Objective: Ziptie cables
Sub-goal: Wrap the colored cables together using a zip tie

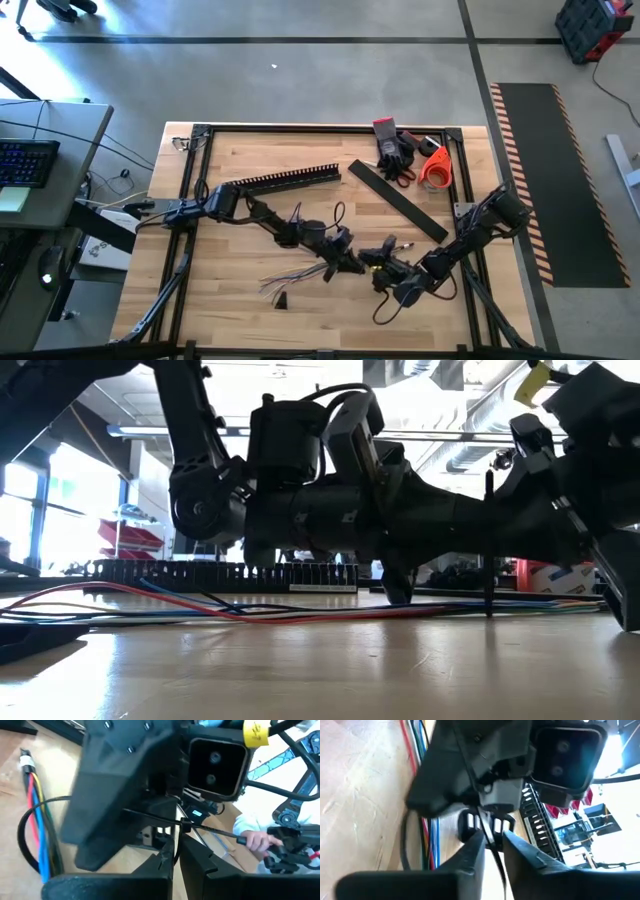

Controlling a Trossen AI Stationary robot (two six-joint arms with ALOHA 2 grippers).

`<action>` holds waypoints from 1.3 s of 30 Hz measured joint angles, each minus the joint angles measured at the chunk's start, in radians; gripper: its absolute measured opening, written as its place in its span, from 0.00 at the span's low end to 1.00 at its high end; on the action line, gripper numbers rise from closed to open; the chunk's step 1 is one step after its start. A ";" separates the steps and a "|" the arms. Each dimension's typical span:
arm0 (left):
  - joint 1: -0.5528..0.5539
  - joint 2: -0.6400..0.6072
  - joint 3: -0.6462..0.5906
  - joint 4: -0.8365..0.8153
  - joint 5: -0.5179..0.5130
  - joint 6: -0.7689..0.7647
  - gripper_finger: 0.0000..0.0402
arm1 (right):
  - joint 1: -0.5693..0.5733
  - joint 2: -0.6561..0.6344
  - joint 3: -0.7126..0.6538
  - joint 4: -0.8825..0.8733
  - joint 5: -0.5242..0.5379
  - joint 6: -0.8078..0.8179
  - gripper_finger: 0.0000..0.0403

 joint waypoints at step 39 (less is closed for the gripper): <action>0.014 -0.001 0.001 0.005 -0.059 -0.088 0.00 | 0.039 0.003 0.040 -0.077 0.053 0.012 0.00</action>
